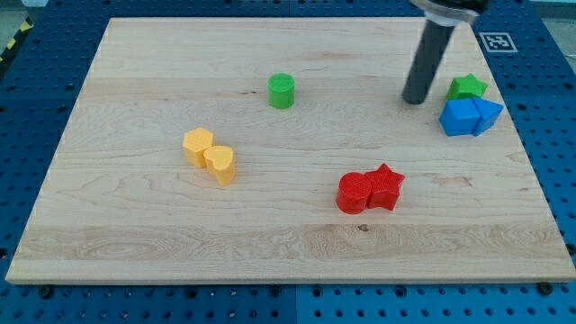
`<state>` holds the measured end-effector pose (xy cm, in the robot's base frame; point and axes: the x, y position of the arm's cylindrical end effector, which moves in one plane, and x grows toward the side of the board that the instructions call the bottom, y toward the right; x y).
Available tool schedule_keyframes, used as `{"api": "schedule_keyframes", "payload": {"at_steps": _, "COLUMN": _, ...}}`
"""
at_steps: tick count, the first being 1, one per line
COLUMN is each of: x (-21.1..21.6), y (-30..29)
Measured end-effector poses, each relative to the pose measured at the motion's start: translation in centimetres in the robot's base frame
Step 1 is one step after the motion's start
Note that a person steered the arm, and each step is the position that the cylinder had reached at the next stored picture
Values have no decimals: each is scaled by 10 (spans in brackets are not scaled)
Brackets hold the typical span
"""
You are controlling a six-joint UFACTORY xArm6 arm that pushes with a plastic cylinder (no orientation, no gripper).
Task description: Slide the green circle towards the green star
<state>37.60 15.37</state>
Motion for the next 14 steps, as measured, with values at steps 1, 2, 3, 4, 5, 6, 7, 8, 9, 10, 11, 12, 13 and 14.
{"api": "schedule_keyframes", "payload": {"at_steps": 1, "x": 22, "y": -30}}
{"api": "schedule_keyframes", "payload": {"at_steps": 2, "x": 47, "y": -70}}
{"api": "schedule_keyframes", "payload": {"at_steps": 3, "x": 53, "y": -145}}
{"api": "schedule_keyframes", "payload": {"at_steps": 4, "x": 38, "y": -213}}
{"api": "schedule_keyframes", "payload": {"at_steps": 5, "x": 14, "y": -229}}
{"api": "schedule_keyframes", "payload": {"at_steps": 6, "x": 13, "y": -215}}
{"api": "schedule_keyframes", "payload": {"at_steps": 7, "x": 1, "y": -185}}
{"api": "schedule_keyframes", "payload": {"at_steps": 8, "x": -1, "y": -156}}
{"api": "schedule_keyframes", "payload": {"at_steps": 9, "x": -12, "y": -146}}
{"api": "schedule_keyframes", "payload": {"at_steps": 10, "x": -29, "y": -155}}
{"api": "schedule_keyframes", "payload": {"at_steps": 11, "x": -38, "y": -152}}
{"api": "schedule_keyframes", "payload": {"at_steps": 12, "x": -37, "y": -134}}
{"api": "schedule_keyframes", "payload": {"at_steps": 13, "x": -37, "y": -105}}
{"api": "schedule_keyframes", "payload": {"at_steps": 14, "x": -37, "y": -71}}
